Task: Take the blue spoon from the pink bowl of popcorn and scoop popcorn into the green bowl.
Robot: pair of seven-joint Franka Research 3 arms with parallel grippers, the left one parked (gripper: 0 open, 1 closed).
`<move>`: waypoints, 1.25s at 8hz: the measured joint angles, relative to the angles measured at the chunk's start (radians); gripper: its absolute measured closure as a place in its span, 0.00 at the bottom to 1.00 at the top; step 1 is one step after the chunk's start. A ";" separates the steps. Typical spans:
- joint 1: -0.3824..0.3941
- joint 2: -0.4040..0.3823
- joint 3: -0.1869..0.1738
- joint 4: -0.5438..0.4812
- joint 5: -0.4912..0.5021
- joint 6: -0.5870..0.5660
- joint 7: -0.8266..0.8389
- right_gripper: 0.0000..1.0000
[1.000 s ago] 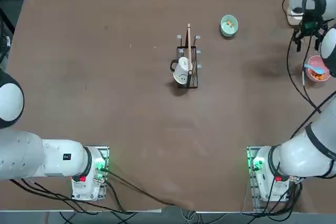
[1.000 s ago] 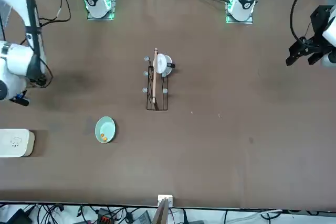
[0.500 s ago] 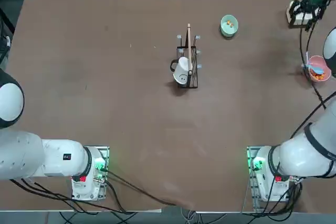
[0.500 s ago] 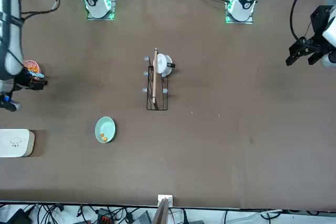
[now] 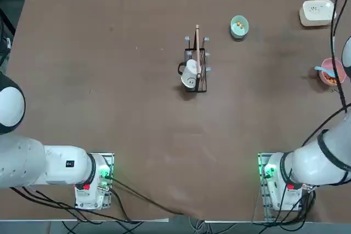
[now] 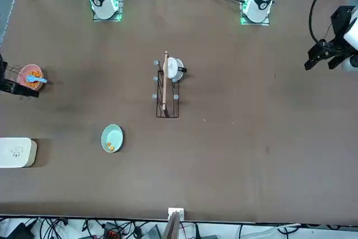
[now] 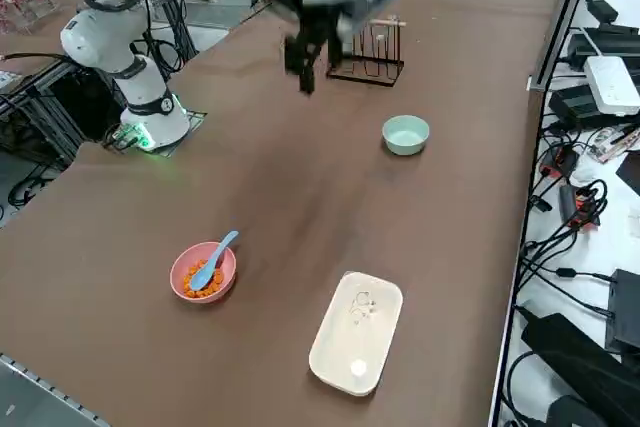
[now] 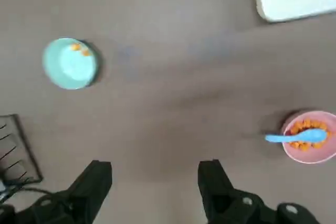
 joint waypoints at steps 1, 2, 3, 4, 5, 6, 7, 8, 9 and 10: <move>0.022 -0.044 0.009 0.009 -0.021 -0.026 0.000 0.00; 0.024 -0.104 0.043 -0.030 -0.073 -0.028 -0.009 0.00; 0.017 -0.174 0.104 -0.106 -0.132 -0.006 -0.008 0.00; -0.002 -0.239 0.163 -0.196 -0.162 0.043 -0.003 0.00; -0.040 -0.287 0.212 -0.271 -0.170 0.092 -0.002 0.00; -0.074 -0.315 0.241 -0.313 -0.171 0.117 -0.002 0.00; -0.102 -0.328 0.258 -0.331 -0.171 0.125 -0.003 0.00; -0.118 -0.331 0.269 -0.337 -0.171 0.128 -0.003 0.00; -0.123 -0.331 0.275 -0.341 -0.171 0.130 -0.003 0.00; -0.126 -0.331 0.279 -0.342 -0.171 0.131 -0.003 0.00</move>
